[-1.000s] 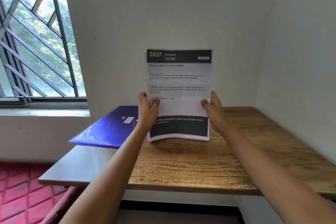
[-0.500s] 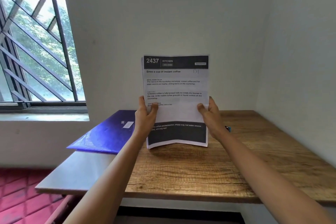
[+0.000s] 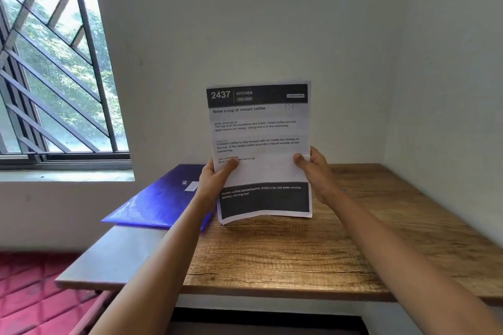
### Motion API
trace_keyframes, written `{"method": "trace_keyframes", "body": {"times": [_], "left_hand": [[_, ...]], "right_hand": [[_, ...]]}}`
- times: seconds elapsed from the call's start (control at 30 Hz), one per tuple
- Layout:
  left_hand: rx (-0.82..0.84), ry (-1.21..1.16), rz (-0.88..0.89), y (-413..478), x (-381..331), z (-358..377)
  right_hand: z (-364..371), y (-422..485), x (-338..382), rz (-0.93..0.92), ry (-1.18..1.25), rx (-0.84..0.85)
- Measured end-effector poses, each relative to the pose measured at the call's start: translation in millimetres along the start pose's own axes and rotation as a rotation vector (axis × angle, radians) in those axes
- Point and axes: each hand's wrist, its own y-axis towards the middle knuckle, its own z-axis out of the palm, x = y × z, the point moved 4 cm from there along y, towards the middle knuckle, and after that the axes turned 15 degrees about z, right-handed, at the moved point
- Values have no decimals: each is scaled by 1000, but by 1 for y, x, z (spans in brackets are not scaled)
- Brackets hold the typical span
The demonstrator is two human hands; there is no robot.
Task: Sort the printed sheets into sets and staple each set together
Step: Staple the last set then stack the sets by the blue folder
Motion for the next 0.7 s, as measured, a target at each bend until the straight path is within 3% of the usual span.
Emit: {"method": "trace_keyframes", "body": {"times": [0.4,0.53,0.7], "left_hand": [[-6,-127,-24,-7,3,4],[-12,22,45,-7,3,5],[-71,382,213,-14,-6,3]], "right_hand": [[3,-6,0,-10,-23,39],[6,-6,0,-25,-65,-1],[5,-7,-1,-66,-141,-50]]}}
